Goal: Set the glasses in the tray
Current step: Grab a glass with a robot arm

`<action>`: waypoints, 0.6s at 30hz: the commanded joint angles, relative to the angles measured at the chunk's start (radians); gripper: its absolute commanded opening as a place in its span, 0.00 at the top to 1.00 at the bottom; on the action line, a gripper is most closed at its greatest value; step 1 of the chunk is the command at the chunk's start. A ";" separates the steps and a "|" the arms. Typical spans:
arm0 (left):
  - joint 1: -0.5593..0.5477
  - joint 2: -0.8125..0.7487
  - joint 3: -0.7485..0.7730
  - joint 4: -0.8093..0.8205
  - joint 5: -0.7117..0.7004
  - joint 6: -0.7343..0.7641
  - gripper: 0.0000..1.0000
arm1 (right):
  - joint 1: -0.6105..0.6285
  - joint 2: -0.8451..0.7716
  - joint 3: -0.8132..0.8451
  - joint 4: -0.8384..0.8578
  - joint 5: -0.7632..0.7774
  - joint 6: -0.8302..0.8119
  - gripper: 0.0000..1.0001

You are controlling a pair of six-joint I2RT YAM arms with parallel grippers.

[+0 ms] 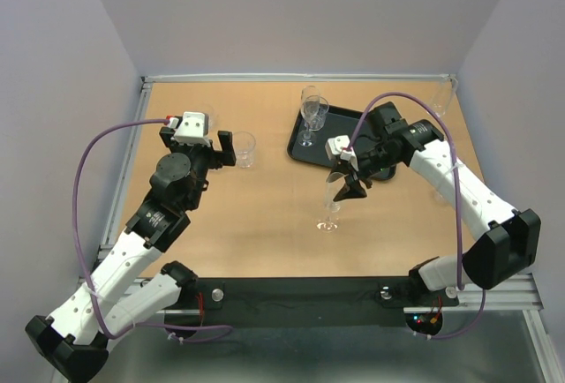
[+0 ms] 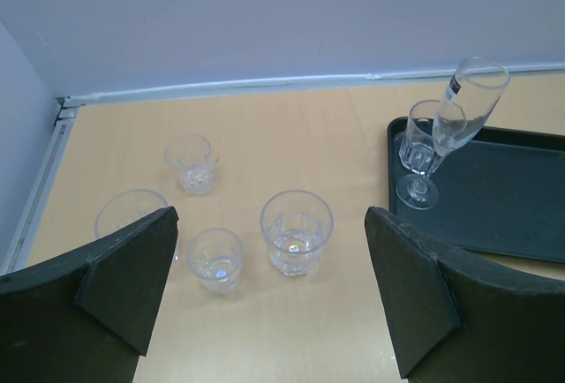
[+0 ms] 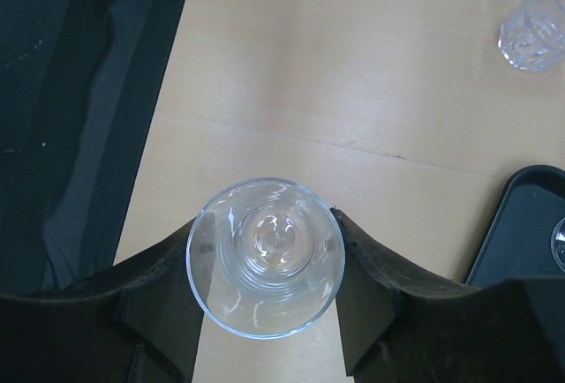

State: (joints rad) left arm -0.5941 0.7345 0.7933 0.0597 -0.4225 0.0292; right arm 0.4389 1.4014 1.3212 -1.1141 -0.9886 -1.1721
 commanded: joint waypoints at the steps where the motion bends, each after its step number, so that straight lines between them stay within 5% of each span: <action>1: 0.004 -0.007 -0.014 0.052 -0.012 0.008 0.01 | 0.008 -0.030 0.050 0.010 -0.010 0.006 0.57; 18: 0.002 -0.010 -0.016 0.052 -0.016 0.006 0.01 | -0.094 -0.021 0.274 0.007 -0.016 0.189 0.64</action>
State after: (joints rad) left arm -0.5938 0.7357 0.7929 0.0628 -0.4229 0.0292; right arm 0.3683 1.4006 1.4910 -1.1259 -0.9684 -1.0519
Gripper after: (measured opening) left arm 0.985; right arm 0.567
